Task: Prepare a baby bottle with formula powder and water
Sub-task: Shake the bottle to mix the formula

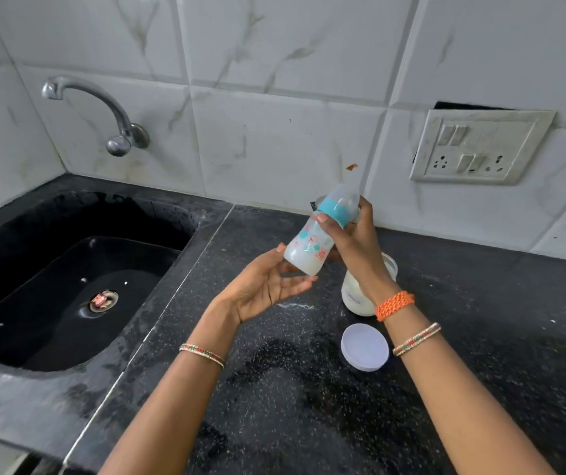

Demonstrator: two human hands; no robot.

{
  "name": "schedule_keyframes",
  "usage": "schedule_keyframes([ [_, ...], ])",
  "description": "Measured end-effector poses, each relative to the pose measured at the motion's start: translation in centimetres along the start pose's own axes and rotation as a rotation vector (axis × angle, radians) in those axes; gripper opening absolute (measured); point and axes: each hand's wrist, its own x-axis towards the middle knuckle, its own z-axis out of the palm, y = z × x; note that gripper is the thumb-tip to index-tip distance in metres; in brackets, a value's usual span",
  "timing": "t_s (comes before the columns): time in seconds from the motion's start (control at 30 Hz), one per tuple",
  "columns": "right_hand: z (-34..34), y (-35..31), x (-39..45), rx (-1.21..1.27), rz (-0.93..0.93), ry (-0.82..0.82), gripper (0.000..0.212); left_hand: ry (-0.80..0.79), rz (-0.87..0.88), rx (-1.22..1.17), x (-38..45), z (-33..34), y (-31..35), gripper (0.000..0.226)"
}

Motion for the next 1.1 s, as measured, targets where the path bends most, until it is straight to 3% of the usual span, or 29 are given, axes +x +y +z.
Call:
schedule_keyframes([
  [0.17, 0.2, 0.0, 0.5, -0.266, 0.006, 0.015, 0.073, 0.055, 0.079, 0.013, -0.1, -0.7, -0.1, 0.045],
  [0.23, 0.4, -0.7, 0.8, -0.214, -0.001, 0.065, 0.063, 0.046, 0.094, 0.002, 0.1, -0.7, -0.1, 0.052],
  [0.27, 0.3, -0.9, 1.3, -0.072, 0.002, 0.160, 0.051, 0.053, 0.111, 0.000, 0.2, -0.9, -0.1, 0.056],
  [0.33, 0.1, -2.0, 1.7, 0.496, 0.055, 0.430, 0.032, 0.105, 0.158, 0.021, 0.2, -1.2, 0.4, 0.052],
  [0.37, 0.0, -2.4, 1.7, 0.772, 0.058, 0.526, 0.031, 0.132, 0.175, 0.021, 0.1, -1.6, 0.6, 0.048],
  [0.4, -0.2, -2.0, 1.9, 0.881, 0.062, 0.552, 0.031, 0.151, 0.184, 0.012, 0.0, -2.0, 0.8, 0.045],
  [0.43, -0.1, -2.1, 1.6, 0.830, 0.079, 0.465, 0.030, 0.162, 0.183, 0.009, -0.1, -2.3, 1.0, 0.043],
  [0.5, 0.5, -2.0, 0.2, 0.355, 0.114, 0.076, 0.032, 0.170, 0.151, 0.035, 0.0, -2.7, 1.3, 0.042],
  [0.53, 0.5, -1.6, -0.2, 0.185, 0.098, -0.031, 0.036, 0.176, 0.131, 0.053, 0.1, -2.8, 1.3, 0.040],
  [0.57, 0.5, -1.7, -0.2, 0.155, 0.055, -0.007, 0.038, 0.179, 0.122, 0.072, 0.1, -2.8, 1.3, 0.037],
  [0.6, 0.5, -2.0, 0.2, 0.307, 0.040, 0.102, 0.034, 0.176, 0.122, 0.086, 0.1, -2.8, 1.3, 0.033],
  [0.67, 0.3, -2.9, 0.8, 0.839, 0.039, 0.352, 0.021, 0.164, 0.131, 0.085, 0.0, -2.9, 1.2, 0.031],
  [0.7, 0.1, -2.9, 1.1, 0.924, 0.043, 0.395, 0.019, 0.160, 0.127, 0.082, 0.0, -2.8, 1.1, 0.031],
  [0.73, 0.0, -3.3, 1.1, 0.862, 0.050, 0.283, 0.020, 0.152, 0.114, 0.090, 0.0, -2.7, 1.1, 0.030],
  [0.8, 0.2, -2.8, 0.7, 0.367, 0.039, -0.021, 0.024, 0.143, 0.084, 0.094, 0.3, -2.4, 1.0, 0.031],
  [0.83, 0.1, -2.9, 0.1, 0.269, 0.007, -0.054, 0.028, 0.148, 0.079, 0.090, 0.4, -2.3, 1.0, 0.036],
  [0.9, 0.0, -3.3, 1.0, 0.365, -0.082, 0.198, 0.033, 0.147, 0.102, 0.101, 0.6, -2.2, 1.2, 0.037],
  [0.97, -0.5, -3.5, 1.7, 0.700, -0.093, 0.477, 0.030, 0.143, 0.128, 0.094, 0.6, -2.1, 1.3, 0.033],
  [1.0, -0.2, -3.5, 1.8, 0.734, -0.047, 0.450, 0.028, 0.142, 0.132, 0.092, 0.6, -2.0, 1.3, 0.032],
  [1.07, 0.3, -2.7, 1.1, 0.507, -0.016, 0.184, 0.029, 0.149, 0.125, 0.094, 0.8, -2.1, 1.2, 0.028],
  [1.1, 0.5, -2.6, 0.5, 0.540, 0.015, 0.121, 0.032, 0.157, 0.123, 0.095, 0.8, -2.0, 1.2, 0.026],
])
